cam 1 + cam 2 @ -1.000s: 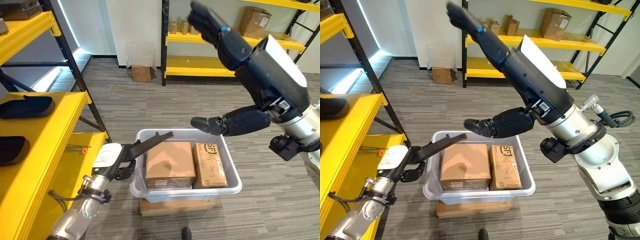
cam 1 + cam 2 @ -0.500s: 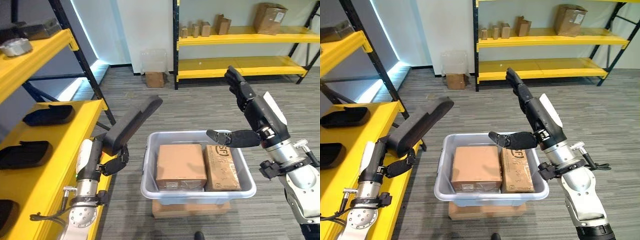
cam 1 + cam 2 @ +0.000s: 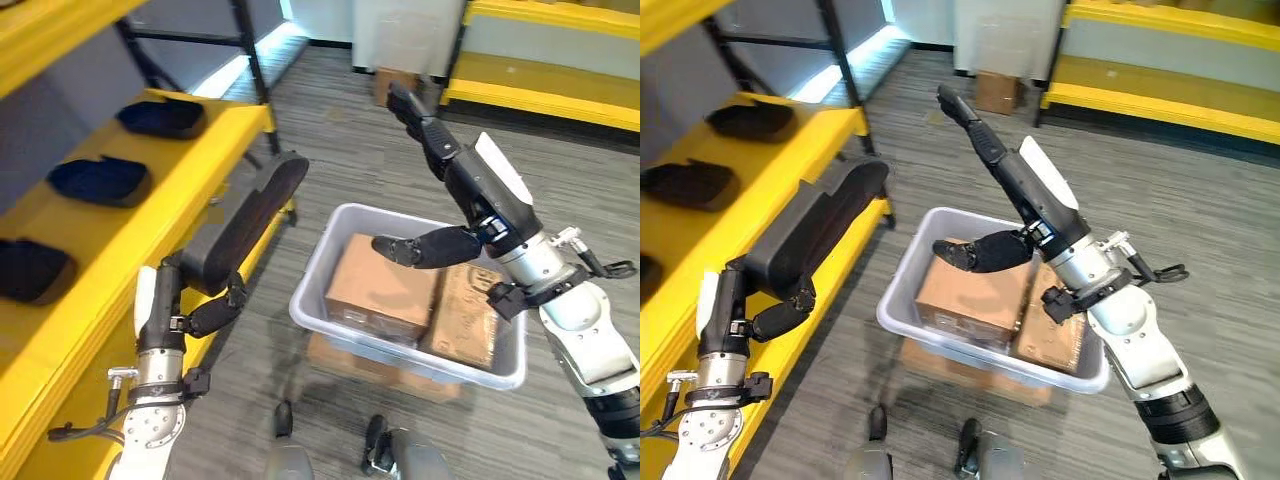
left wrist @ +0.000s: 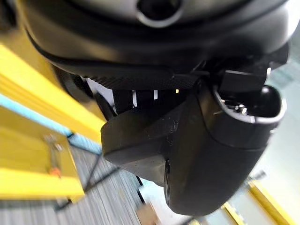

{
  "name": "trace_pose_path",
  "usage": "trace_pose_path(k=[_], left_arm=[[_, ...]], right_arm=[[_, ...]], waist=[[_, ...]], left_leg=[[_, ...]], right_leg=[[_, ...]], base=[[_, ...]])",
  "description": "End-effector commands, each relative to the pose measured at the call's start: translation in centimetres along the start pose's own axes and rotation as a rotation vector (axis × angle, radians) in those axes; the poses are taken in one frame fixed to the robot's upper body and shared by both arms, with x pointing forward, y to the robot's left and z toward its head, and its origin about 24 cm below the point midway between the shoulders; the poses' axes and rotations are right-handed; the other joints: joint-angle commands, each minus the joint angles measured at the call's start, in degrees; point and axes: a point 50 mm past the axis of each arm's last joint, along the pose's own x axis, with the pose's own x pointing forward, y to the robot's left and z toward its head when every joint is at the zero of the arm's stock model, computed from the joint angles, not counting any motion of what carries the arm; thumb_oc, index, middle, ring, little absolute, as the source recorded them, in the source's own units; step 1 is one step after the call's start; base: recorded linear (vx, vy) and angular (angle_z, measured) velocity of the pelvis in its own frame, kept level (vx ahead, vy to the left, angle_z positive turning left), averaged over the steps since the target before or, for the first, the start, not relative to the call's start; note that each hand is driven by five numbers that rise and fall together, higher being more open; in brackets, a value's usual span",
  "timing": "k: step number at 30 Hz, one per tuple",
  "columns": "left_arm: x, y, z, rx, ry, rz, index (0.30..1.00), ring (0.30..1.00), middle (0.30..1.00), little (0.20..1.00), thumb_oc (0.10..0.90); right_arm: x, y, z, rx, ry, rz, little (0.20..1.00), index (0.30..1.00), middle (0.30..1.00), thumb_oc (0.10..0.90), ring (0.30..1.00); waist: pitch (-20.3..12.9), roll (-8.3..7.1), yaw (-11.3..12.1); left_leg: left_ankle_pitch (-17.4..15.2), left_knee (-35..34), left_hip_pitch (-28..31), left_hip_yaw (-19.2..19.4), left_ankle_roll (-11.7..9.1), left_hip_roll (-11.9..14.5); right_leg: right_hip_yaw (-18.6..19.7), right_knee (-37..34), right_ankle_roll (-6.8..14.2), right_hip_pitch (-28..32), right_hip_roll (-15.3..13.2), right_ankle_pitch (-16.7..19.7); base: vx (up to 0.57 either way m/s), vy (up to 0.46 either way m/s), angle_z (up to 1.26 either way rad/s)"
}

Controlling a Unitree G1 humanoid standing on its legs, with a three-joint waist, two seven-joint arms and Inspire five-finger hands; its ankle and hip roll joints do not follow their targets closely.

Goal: Move parts from the plastic box to the shelf.

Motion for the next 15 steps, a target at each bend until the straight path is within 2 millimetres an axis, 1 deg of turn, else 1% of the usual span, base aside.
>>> trace_pose_path(k=[1,2,4,5,6,7,9,10,12,15], left_arm=[[2.2,2.4,6.7,-0.121,-0.384,0.101,0.3,0.3,0.3,0.3,0.4],[2.1,2.6,6.9,-0.129,-0.391,0.108,0.3,0.3,0.3,0.3,0.4],[2.3,2.8,7.3,-0.12,-0.408,0.125,0.3,0.3,0.3,0.3,0.4],[2.4,2.7,7.4,-0.128,-0.413,0.128,0.3,0.3,0.3,0.3,0.4],[2.3,2.5,7.4,-0.125,-0.41,0.121,0.3,0.3,0.3,0.3,0.4],[2.2,2.6,7.5,-0.11,-0.412,0.115,0.3,0.3,0.3,0.3,0.4],[2.4,3.0,7.9,-0.079,-0.434,0.119,0.3,0.3,0.3,0.3,0.4],[2.5,3.4,7.9,-0.059,-0.439,0.147,0.3,0.3,0.3,0.3,0.4],[2.4,3.7,7.8,-0.029,-0.431,0.172,0.3,0.3,0.3,0.3,0.4],[2.2,4.2,7.4,0.008,-0.412,0.196,0.3,0.3,0.3,0.3,0.4]], right_arm=[[0.9,-1.7,3.4,-0.012,-0.228,-0.118,1.0,1.0,1.0,0.9,1.0],[0.6,-1.9,3.4,-0.014,-0.222,-0.142,1.0,1.0,1.0,0.9,1.0],[0.1,-2.2,3.1,-0.013,-0.206,-0.178,1.0,1.0,1.0,0.9,1.0],[-0.1,-2.3,3.0,-0.015,-0.197,-0.191,1.0,1.0,1.0,0.9,1.0],[-0.9,-2.7,2.8,-0.02,-0.174,-0.227,1.0,1.0,1.0,0.9,1.0],[-1.1,-2.7,2.7,-0.017,-0.168,-0.243,1.0,1.0,1.0,0.9,1.0],[-1.3,-2.9,2.6,-0.023,-0.162,-0.269,1.0,1.0,1.0,0.9,1.0],[-1.1,-2.8,2.5,-0.021,-0.158,-0.272,1.0,1.0,1.0,0.9,1.0],[-0.9,-2.4,2.3,-0.005,-0.153,-0.263,1.0,1.0,1.0,0.9,1.0],[-0.5,-2.0,2.2,0.011,-0.158,-0.249,1.0,1.0,1.0,0.9,1.0]], waist=[[-7.6,-2.31,-2.6],[-7.8,-2.31,-3.2],[-8.2,-2.23,-3.8],[-8.3,-2.16,-4.2],[-9.0,-1.68,-5.2],[-9.1,-1.77,-4.4],[-8.2,-2.38,-3.2],[-7.6,-3.14,-2.2],[-6.9,-4.01,-1.3],[-6.6,-5.09,0.2]], left_leg=[[4.9,6.4,5.8,0.0,-9.0,3.5],[0.5,10.5,8.1,-0.7,-8.7,3.3],[-2.8,12.6,10.6,-1.0,-8.3,2.1],[-5.1,11.1,11.8,-0.4,-8.1,2.0],[-10.6,5.2,13.2,2.3,-6.7,0.6],[-11.5,3.9,13.4,2.4,-5.9,-0.6],[-11.8,4.3,11.5,2.7,-5.7,-2.0],[-12.7,4.2,11.0,2.5,-5.3,-3.3],[-13.7,5.4,9.9,2.1,-4.5,-4.4],[-15.3,6.6,8.9,1.3,-3.3,-6.2]], right_leg=[[7.2,-12.0,10.8,6.4,-1.8,-1.3],[4.3,-12.6,10.7,7.4,-1.9,-1.2],[2.2,-12.0,10.7,7.2,-2.5,-0.7],[0.9,-11.4,11.2,7.0,-3.0,-0.3],[-0.5,-11.6,12.7,7.9,-4.0,0.9],[-0.3,-12.5,13.8,8.2,-4.6,2.5],[-1.9,-13.3,14.8,8.3,-6.4,4.8],[-2.6,-14.6,15.9,8.3,-7.5,6.8],[-2.5,-15.1,16.8,8.1,-8.4,8.4],[-2.7,-16.9,18.2,8.4,-9.8,10.8]], base=[[-0.15,-0.148,1.73],[-0.12,-0.097,1.51],[-0.13,0.016,1.33],[-0.03,0.246,1.61],[0.03,0.374,1.64],[0.03,0.467,1.1],[-0.05,0.34,0.53],[-0.05,0.273,0.44],[-0.05,0.238,0.36],[-0.03,0.212,0.27]])
